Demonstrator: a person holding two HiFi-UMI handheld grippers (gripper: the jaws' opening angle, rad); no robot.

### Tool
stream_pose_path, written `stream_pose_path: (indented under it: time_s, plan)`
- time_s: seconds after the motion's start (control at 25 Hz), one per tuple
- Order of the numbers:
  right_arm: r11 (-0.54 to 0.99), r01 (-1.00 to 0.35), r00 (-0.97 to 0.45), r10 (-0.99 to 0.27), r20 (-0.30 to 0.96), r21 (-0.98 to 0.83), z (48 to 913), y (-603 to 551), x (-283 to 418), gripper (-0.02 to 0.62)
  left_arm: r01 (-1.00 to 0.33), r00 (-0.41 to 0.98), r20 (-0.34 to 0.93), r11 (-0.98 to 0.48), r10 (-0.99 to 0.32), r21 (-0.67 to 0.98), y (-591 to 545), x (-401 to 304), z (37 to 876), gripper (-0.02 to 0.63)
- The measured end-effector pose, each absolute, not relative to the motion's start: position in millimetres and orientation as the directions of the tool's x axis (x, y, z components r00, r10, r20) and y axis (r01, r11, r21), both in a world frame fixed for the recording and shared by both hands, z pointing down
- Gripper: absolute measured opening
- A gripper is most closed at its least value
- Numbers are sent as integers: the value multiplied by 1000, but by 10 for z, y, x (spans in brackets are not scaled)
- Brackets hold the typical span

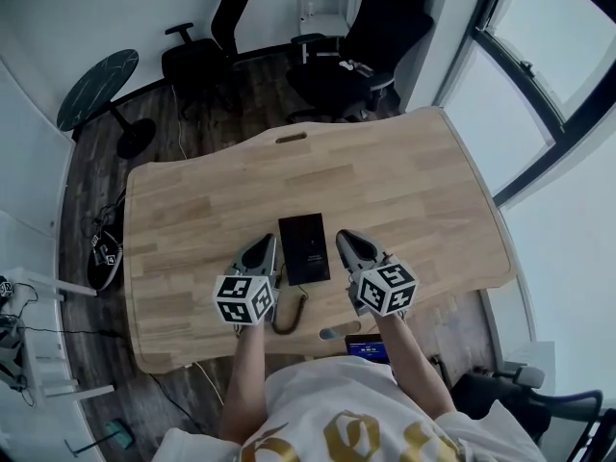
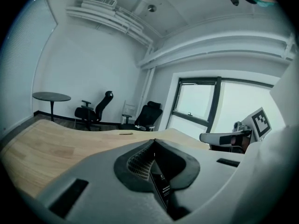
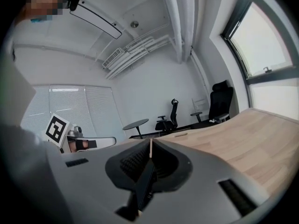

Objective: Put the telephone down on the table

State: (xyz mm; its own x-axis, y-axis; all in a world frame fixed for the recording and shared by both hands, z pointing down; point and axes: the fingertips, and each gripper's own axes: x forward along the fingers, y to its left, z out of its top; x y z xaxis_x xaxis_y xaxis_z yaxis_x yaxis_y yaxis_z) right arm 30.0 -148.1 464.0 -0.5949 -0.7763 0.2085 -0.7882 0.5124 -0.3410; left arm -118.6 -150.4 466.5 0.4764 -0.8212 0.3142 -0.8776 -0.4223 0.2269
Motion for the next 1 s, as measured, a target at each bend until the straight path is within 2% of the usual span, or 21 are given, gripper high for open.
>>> stream_pose_path:
  time_s: [0.36,1.0]
  plan:
    - [517,-816,-570,-795,206,-259,4477,-1188,335,12,-867,495,268,-451,-827,211,-1247,-1119,4502,9]
    - [526,-814,-572,-801,179,-247,4355,-998,359,12,-850,524,248,-485,-815,204,-1074,-1040,4384,9]
